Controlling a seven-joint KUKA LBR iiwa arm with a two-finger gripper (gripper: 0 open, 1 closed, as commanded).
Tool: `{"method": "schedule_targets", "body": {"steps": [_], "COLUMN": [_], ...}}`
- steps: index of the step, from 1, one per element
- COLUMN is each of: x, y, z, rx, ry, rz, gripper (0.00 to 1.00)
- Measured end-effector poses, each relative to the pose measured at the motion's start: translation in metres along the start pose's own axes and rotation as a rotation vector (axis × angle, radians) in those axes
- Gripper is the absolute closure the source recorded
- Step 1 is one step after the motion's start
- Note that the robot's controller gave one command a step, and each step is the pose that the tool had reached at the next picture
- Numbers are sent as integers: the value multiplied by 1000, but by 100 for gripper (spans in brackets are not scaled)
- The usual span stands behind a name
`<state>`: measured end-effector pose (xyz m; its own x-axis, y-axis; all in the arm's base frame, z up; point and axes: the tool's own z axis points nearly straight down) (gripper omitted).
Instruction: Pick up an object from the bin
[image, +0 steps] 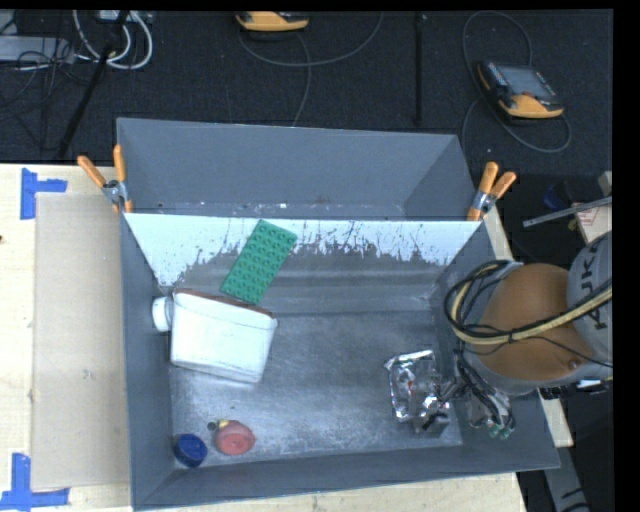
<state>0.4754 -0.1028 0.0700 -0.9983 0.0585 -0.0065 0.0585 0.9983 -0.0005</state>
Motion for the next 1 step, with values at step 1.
{"method": "schedule_targets", "body": {"steps": [1], "x": [-3], "y": [0], "z": [-102], "rx": [1], "ry": [-1], "rz": [-5], "gripper": [100]}}
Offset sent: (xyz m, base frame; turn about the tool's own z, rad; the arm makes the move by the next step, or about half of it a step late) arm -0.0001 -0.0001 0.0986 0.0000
